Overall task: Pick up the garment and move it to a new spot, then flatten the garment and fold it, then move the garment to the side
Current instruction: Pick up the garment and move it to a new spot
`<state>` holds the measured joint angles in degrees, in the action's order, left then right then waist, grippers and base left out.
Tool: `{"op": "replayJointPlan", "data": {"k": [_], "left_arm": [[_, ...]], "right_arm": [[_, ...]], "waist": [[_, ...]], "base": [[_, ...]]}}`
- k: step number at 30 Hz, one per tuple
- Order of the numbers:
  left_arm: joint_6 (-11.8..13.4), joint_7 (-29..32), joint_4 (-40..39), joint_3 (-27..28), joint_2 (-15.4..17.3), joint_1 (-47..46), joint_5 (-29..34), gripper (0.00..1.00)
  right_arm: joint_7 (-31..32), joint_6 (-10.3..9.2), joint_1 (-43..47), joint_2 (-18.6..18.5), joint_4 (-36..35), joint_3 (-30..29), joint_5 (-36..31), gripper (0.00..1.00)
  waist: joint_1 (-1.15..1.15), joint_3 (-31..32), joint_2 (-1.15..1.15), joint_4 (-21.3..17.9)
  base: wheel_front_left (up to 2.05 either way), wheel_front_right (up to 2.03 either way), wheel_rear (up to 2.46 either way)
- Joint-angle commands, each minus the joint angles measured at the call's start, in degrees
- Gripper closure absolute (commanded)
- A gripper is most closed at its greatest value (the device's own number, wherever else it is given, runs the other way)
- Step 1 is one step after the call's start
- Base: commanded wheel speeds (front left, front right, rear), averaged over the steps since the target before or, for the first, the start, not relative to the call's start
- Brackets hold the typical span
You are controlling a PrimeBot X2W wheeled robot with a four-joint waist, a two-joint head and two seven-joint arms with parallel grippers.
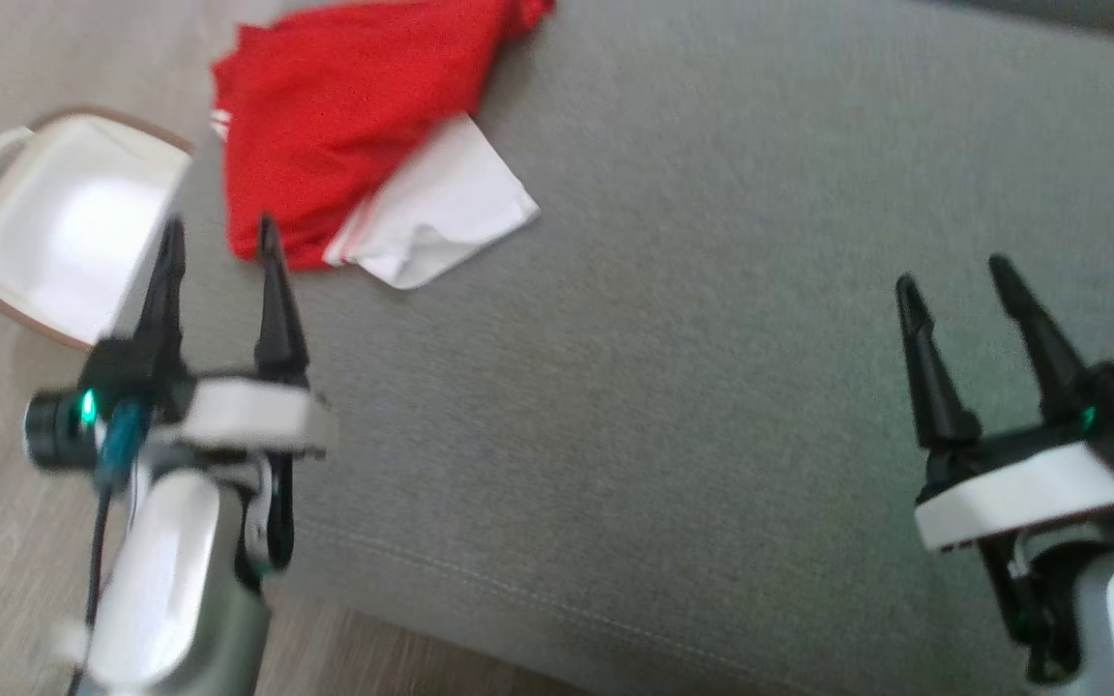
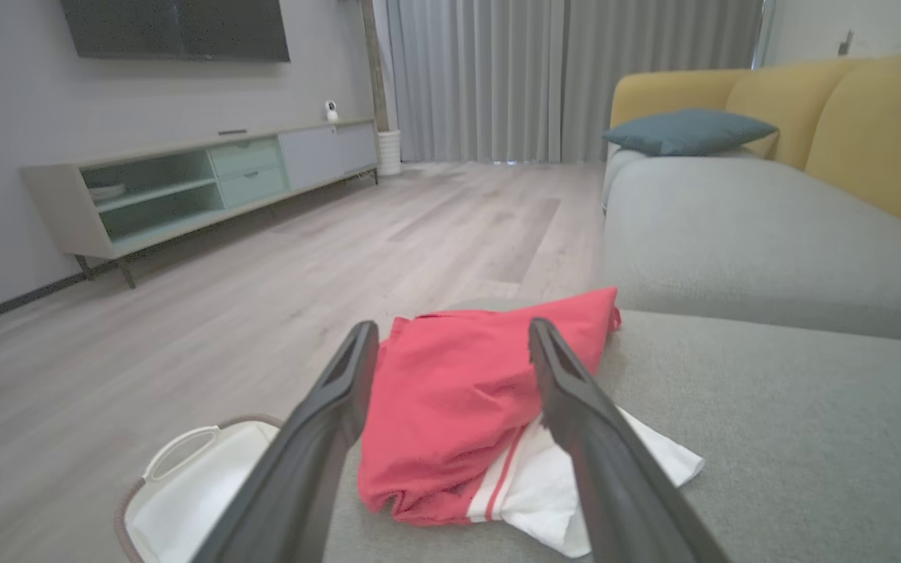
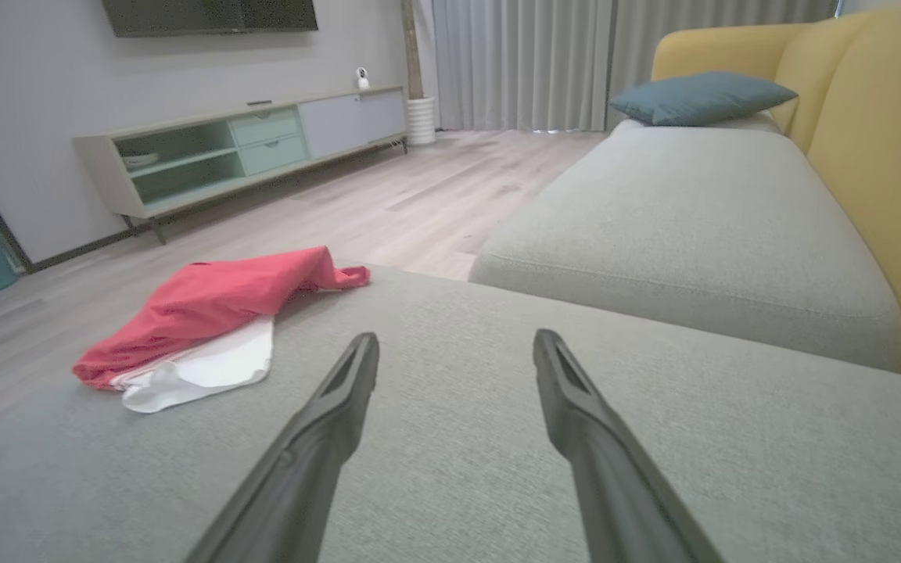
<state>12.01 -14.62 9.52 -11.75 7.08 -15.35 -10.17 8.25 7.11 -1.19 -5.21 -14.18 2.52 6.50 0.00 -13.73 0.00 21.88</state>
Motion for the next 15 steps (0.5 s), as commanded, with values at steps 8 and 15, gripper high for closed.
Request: {"op": "replayJointPlan", "data": {"k": [8, 15], "left_arm": [[-5.67, 0.51, 19.05, 3.18, 0.12, -18.16, -2.78, 0.00], [-9.79, 9.63, 38.95, 3.65, 1.28, -30.55, -5.90, 0.00]], "right_arm": [[1.98, 0.37, -5.28, -3.93, -5.06, 0.24, 0.24, 0.00], [1.88, 0.37, -7.26, -5.16, -5.25, 0.61, 0.93, 0.00]], "waist": [[0.00, -13.42, 0.00, -6.17], [0.00, -16.45, 0.00, -8.03]], "base": [[0.00, 0.00, 0.00], [0.00, 0.00, 0.00]]}}
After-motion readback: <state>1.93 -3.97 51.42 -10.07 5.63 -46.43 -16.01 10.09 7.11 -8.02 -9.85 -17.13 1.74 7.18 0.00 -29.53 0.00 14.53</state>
